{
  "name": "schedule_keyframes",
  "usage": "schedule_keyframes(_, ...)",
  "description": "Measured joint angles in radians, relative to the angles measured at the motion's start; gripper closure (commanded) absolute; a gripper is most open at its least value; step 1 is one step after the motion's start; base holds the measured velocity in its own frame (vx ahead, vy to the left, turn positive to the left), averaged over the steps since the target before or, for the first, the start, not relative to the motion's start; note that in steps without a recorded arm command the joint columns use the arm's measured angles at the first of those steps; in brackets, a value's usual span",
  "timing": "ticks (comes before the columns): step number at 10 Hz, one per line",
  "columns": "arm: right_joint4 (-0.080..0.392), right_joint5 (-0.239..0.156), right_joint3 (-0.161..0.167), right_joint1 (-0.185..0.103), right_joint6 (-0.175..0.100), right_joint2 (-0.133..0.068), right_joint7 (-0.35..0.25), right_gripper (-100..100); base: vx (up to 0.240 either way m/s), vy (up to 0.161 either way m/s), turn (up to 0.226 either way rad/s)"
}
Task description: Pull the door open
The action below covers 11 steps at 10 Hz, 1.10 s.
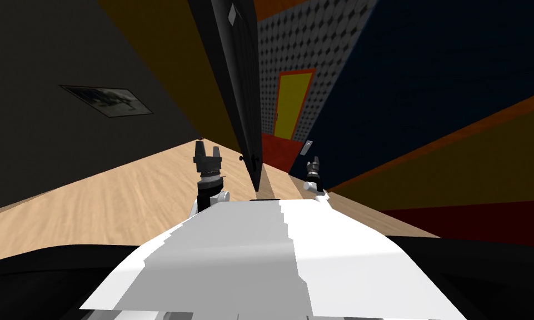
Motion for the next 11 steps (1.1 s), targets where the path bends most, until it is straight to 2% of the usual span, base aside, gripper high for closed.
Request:
schedule_keyframes(3, 0.074, -0.033, -0.005, -0.029, -0.002, -0.026, 0.008, -100, 0.048, -0.025, 0.101)
schedule_keyframes(5, 0.11, -0.058, -0.014, -0.045, 0.006, -0.038, 0.022, -100, 0.044, -0.021, 0.097)
schedule_keyframes(7, 0.156, -0.079, -0.016, -0.063, -0.002, -0.05, 0.031, -100, 0.04, -0.023, 0.089)
schedule_keyframes(8, 0.19, -0.093, -0.016, -0.083, -0.007, -0.061, 0.034, -100, 0.04, -0.022, 0.073)
schedule_keyframes(11, 0.265, -0.123, -0.021, -0.108, -0.011, -0.081, 0.043, -100, 0.042, -0.025, 0.101)
